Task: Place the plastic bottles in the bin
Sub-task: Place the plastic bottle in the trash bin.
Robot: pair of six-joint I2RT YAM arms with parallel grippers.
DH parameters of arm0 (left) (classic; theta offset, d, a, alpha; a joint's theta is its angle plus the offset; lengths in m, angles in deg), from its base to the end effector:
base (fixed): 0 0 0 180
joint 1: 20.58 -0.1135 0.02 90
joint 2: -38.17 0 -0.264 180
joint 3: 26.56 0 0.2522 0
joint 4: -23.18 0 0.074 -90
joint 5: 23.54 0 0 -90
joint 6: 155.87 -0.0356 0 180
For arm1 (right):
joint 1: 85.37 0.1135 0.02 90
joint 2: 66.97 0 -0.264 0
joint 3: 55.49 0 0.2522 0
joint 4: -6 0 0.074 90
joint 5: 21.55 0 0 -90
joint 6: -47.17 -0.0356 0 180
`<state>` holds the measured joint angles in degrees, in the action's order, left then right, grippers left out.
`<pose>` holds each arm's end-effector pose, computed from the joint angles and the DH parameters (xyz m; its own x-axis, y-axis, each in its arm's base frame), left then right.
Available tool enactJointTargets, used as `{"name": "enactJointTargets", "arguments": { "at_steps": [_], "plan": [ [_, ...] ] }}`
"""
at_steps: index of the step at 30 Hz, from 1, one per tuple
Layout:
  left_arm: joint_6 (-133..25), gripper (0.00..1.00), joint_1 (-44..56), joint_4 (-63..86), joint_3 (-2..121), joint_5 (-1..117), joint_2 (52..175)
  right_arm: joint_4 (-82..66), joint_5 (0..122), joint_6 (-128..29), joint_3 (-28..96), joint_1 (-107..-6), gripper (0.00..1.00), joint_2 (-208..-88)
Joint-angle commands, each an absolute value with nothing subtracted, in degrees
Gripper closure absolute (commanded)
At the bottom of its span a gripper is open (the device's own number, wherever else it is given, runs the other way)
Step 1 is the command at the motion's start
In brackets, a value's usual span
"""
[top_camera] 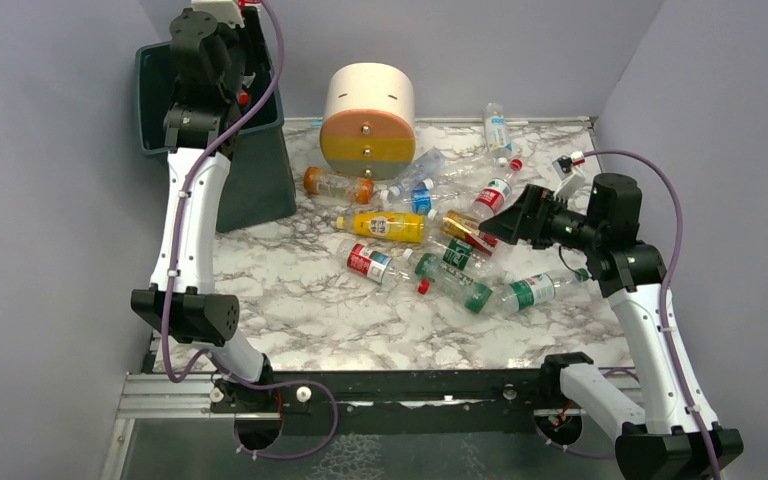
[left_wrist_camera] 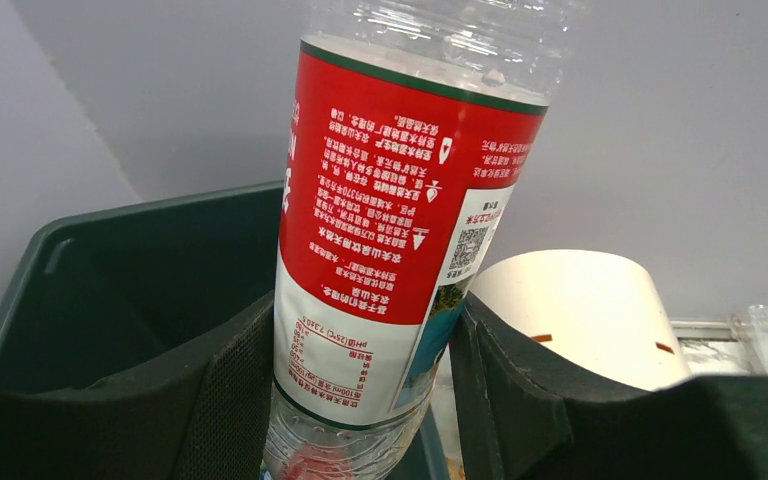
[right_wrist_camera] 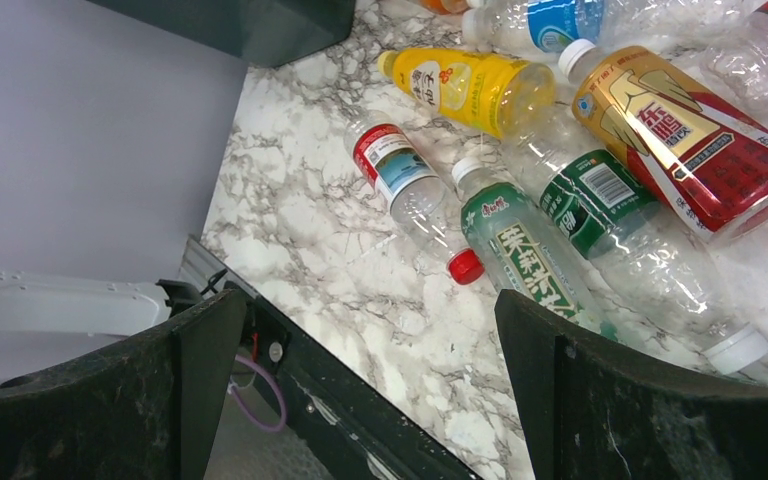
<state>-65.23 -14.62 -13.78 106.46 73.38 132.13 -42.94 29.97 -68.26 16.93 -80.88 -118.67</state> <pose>0.3419 -0.0314 0.5398 0.0366 -0.0150 -0.9992 -0.0163 0.9997 -0.0156 0.1797 0.0363 0.3617 -0.6868 0.2833 -0.6694 -0.3466 0.6819 0.6441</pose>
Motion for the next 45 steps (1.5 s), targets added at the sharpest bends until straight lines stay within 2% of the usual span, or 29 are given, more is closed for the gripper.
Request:
{"name": "enactJointTargets", "arguments": {
  "at_steps": [1,7,11,14,19,23,31,38,45],
  "plan": [
    [-63.0,0.42,-16.8,-8.3,101.6,75.2,128.9,-40.6,27.9,-68.8,16.7,-81.1,0.01,-118.4],
    [-60.9,0.39,-19.8,-6.5,96.6,77.0,127.4,-40.7,27.9,-68.7,16.6,-81.1,0.01,-118.3],
    [-59.5,0.19,-20.8,-8.7,97.2,77.9,128.1,-40.4,27.8,-68.7,16.2,-81.1,0.01,-118.3],
    [-59.0,0.09,-21.0,-9.6,97.5,77.0,127.9,-40.4,27.7,-68.7,16.4,-81.1,0.01,-118.5],
    [-58.0,0.07,-21.0,-12.2,99.4,74.0,127.4,-40.0,27.4,-68.7,16.5,-81.1,0.01,-119.0],
    [-56.6,0.07,-20.9,-15.8,100.6,66.9,126.6,-39.8,27.3,-68.8,16.6,-81.1,0.01,-119.4],
    [-55.9,0.07,-15.3,-17.7,92.1,55.1,120.3,-39.7,27.9,-68.7,17.8,-81.1,0.01,-120.6],
    [-61.1,0.07,-0.4,-20.7,82.1,60.5,116.0,-39.6,28.4,-68.9,18.7,-81.1,0.01,-121.3],
    [-58.2,0.08,6.4,-23.7,71.3,63.3,113.5,-39.8,29.0,-68.8,18.2,-81.1,0.01,-121.0]
  ]
}}
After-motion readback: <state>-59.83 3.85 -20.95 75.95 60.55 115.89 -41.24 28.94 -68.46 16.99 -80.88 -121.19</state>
